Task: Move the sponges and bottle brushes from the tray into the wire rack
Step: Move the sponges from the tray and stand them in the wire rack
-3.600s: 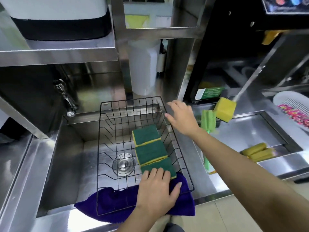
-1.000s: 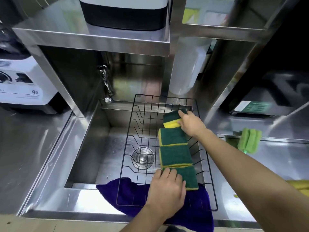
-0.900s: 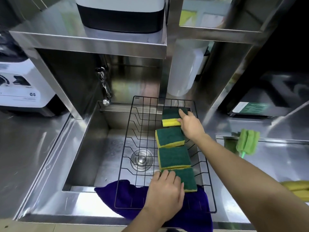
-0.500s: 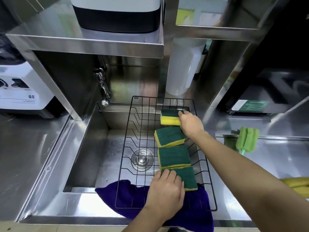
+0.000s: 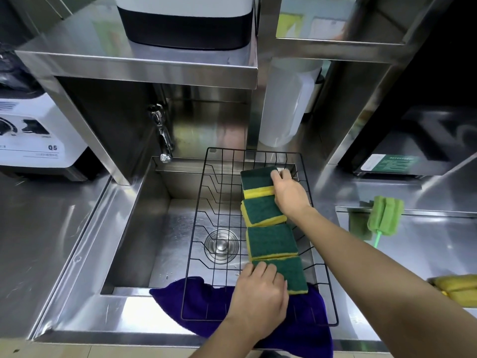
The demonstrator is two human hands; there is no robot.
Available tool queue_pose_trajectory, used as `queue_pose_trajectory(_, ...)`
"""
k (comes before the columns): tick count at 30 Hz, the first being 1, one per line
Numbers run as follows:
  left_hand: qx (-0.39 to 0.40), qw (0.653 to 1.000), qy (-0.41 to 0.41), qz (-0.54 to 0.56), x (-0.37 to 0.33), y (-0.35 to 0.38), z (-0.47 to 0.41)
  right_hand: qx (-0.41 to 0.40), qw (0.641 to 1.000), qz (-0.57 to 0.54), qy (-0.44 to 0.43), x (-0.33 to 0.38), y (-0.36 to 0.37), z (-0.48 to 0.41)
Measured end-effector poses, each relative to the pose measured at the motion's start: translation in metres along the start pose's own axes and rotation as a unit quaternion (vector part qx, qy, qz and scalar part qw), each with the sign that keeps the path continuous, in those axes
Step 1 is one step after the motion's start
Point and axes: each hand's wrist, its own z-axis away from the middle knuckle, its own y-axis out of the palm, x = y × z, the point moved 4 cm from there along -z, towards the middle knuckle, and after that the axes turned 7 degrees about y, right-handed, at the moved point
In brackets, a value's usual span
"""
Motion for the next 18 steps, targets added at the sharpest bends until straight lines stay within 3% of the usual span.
queue_pose_trajectory(7, 0.001, 1.0, 0.0, 0.01, 0.001, 0.002, 0.001, -0.015, 1.0, 0.011, 0.001, 0.009, -0.002, -0.002)
queue_pose_trajectory(12, -0.001, 1.0, 0.001, 0.014, 0.0, 0.002, 0.001, 0.03, 0.997, -0.065, 0.026, 0.004, 0.001, -0.008)
queue_pose_trajectory(18, -0.008, 1.0, 0.002, 0.011, 0.001, 0.001, 0.0, 0.187, 0.968, -0.166, 0.038, 0.011, 0.008, -0.009)
